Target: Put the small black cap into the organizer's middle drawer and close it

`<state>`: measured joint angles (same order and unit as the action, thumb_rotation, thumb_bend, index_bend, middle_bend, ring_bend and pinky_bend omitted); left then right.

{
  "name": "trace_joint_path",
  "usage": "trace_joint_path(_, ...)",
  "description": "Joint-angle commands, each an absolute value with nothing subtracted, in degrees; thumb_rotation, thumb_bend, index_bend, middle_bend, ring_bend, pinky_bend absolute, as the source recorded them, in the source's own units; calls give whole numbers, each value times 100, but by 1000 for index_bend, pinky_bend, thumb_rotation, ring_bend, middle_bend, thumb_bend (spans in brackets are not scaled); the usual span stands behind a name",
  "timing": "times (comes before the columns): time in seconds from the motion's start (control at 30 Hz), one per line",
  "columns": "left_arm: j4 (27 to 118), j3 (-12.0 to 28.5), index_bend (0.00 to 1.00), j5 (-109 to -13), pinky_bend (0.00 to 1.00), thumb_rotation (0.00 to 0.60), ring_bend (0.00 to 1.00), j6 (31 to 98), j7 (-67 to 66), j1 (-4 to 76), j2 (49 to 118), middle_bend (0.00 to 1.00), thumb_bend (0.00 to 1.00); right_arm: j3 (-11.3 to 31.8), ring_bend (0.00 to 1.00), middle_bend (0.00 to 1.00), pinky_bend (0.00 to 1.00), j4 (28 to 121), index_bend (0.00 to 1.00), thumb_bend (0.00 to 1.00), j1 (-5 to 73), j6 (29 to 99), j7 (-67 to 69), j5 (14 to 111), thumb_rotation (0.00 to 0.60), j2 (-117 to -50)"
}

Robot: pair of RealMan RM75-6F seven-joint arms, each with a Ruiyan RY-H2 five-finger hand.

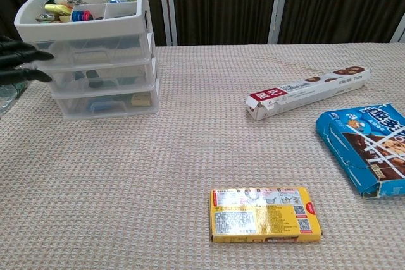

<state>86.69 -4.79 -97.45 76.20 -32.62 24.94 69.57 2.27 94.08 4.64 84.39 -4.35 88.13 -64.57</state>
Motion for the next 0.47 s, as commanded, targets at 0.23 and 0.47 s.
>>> trace_joint_path(0.23, 9924, -575, 0, -9368, 0, 600, 0, 9039, -1665, 1277, 6508, 0, 44, 198, 0, 0, 0, 9395, 72, 0, 480, 8436, -407, 8896, 600, -6447)
trace_joint_path(0.47, 9833, -798, 0, -9086, 0, 600, 0, 9296, -1262, 721, 6455, 0, 43, 180, 0, 0, 0, 9368, 70, 0, 494, 8486, -368, 9024, 600, -6468)
